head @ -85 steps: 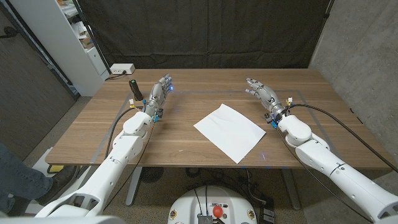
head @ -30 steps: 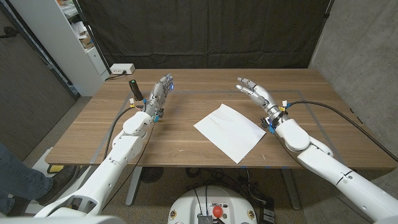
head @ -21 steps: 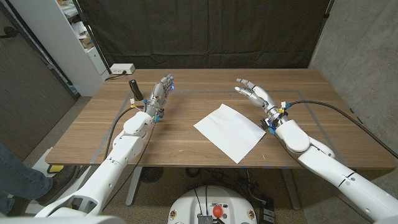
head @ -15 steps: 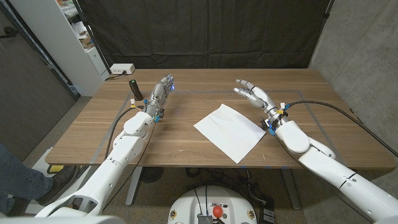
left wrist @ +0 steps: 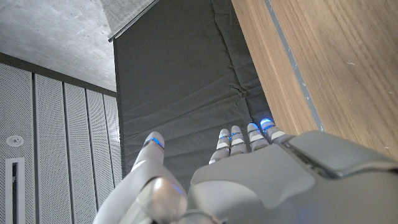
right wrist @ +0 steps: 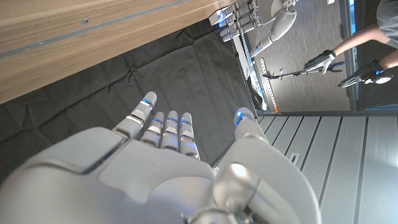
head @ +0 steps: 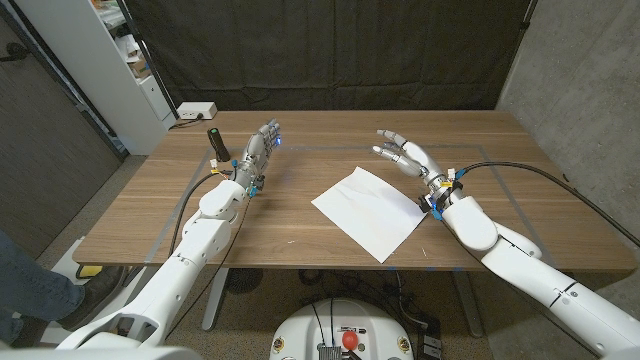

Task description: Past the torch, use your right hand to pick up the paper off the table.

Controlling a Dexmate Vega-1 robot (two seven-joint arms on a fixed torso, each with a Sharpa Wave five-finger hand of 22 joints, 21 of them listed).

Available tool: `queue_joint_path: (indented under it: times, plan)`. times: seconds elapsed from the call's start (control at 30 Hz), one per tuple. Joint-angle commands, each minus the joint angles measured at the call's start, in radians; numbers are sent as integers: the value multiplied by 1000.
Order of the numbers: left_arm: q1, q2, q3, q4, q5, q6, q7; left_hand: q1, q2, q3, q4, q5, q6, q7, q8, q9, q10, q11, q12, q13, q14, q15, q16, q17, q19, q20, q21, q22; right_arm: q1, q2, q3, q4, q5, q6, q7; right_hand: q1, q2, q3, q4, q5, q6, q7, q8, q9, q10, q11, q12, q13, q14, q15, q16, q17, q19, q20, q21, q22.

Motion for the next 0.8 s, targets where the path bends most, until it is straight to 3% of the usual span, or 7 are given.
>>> queue_joint_path:
  times: [0.03,0.8]
  plan:
    - [-4,0,5,3,1,-1,-7,5,11,-6,-1,-2,5,5,-1,5,6,0,-4,4,-4,1,-5,2,-12,8,-2,2,-18,-20,1,-44,-102,-48,-25,18,-1,-1,-5,2,2,-9,-5,3,2,-5,-2,3,1,-4,-4,-2,7,-2,-5,5]
    - [-27,-3,10,24,4,8,-9,6,12,-9,-2,-2,6,4,-2,5,9,0,-7,5,-2,2,-6,2,-10,12,-14,3,-10,-48,-13,-100,-226,-143,-8,41,-5,0,-10,6,-1,-18,-7,3,-2,-10,-7,4,-1,-6,-7,-8,9,3,-22,6]
